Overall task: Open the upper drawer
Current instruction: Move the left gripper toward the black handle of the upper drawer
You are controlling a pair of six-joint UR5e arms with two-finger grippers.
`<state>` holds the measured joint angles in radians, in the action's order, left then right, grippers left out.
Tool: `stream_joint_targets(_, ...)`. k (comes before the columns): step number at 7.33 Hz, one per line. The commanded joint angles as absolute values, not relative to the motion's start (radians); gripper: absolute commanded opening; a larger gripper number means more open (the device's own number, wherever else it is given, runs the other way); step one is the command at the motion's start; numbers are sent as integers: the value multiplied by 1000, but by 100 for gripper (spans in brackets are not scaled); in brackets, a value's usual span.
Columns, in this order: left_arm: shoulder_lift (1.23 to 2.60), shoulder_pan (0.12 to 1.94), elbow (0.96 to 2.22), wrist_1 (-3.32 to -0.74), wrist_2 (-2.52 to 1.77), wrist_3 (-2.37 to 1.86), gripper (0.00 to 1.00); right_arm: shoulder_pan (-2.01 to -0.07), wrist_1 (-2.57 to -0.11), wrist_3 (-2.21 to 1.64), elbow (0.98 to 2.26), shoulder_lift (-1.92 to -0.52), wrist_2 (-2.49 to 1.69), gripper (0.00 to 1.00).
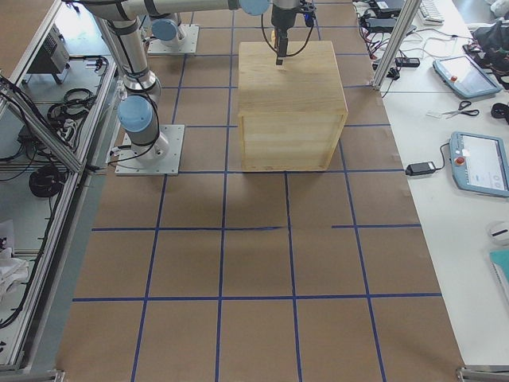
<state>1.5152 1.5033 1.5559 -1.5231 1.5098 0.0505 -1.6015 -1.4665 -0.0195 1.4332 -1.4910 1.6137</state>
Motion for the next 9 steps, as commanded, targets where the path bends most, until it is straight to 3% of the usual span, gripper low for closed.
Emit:
stream_joint_targets(1, 1560, 1596, 1551, -1423, 1456, -100, 100, -1601, -1466, -18, 1433, -1491, 1614, 100)
stream_joint_targets(5, 1724, 1823, 1546, -1209, 1427, -501, 100, -1601, -1466, -18, 1433, -1491, 1614, 100)
stream_joint_targets(9, 1844, 1899, 1545, -1059, 1261, -698, 100, -1601, -1466, -20, 1433, -1491, 1614, 100)
